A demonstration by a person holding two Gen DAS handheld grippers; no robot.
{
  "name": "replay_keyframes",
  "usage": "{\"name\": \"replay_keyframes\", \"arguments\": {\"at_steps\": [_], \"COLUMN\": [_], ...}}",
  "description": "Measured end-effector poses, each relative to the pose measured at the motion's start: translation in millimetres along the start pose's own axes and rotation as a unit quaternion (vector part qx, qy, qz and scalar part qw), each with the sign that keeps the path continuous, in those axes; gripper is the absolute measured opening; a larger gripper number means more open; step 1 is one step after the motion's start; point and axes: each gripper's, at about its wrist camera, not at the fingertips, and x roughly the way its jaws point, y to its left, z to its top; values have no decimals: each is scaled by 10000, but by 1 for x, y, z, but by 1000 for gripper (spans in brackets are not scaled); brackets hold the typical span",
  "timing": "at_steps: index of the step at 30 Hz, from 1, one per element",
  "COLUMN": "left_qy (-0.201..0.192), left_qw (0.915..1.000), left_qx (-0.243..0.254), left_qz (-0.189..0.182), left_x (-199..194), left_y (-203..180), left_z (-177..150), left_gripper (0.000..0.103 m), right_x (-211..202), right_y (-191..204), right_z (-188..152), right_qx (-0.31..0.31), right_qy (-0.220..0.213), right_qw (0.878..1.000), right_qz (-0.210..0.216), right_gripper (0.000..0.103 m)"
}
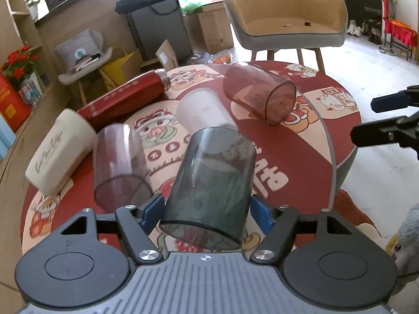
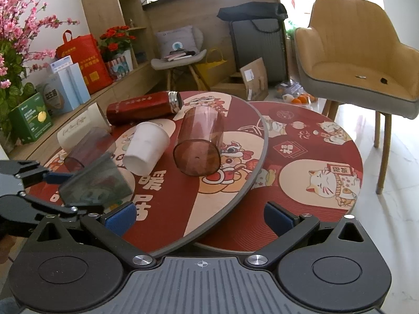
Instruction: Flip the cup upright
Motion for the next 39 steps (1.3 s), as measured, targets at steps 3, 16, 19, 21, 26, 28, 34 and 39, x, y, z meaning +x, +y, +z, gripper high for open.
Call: {"name": "replay_keyframes", "arguments": {"at_steps": [3,16,19,21,26,28,34,39], "left_qy": [57,249,221,136,-265,-473,-1044,-1248], "left_qw": [10000,9975,9963,9953,9883,9818,9486,9285], "left_qx": [-81,-589,-787,-939,-1491,-1826,-2952,-3392], "left_qz": [12,288,258,180,162,201,452,850], "left_x": [-5,-30,-31,-34,-58,-69,-88,-85], "left_y": [0,13,16,20,33,39,61,80], "left_z": [-3,-29,-28,-29,-42,-48,-66,-75], "left_gripper": [74,74,74,75,85,90,92,92], "right_x": [0,0,2,3,4,6,12,22], "right_y": [-1,0,3,4,11,16,50,86], "right_z": [0,-1,-3,-4,-6,-6,-1,11], "right_qx": [22,45,-9,18,76,137,172,674], "right_qy": [7,23,58,124,328,468,754,1148], "right_qw": [10000,10000,10000,9999,9994,9985,9959,9849], "right_qz": [7,40,30,41,113,247,463,1107], "right_gripper": [103,103,103,103,103,103,103,103]}}
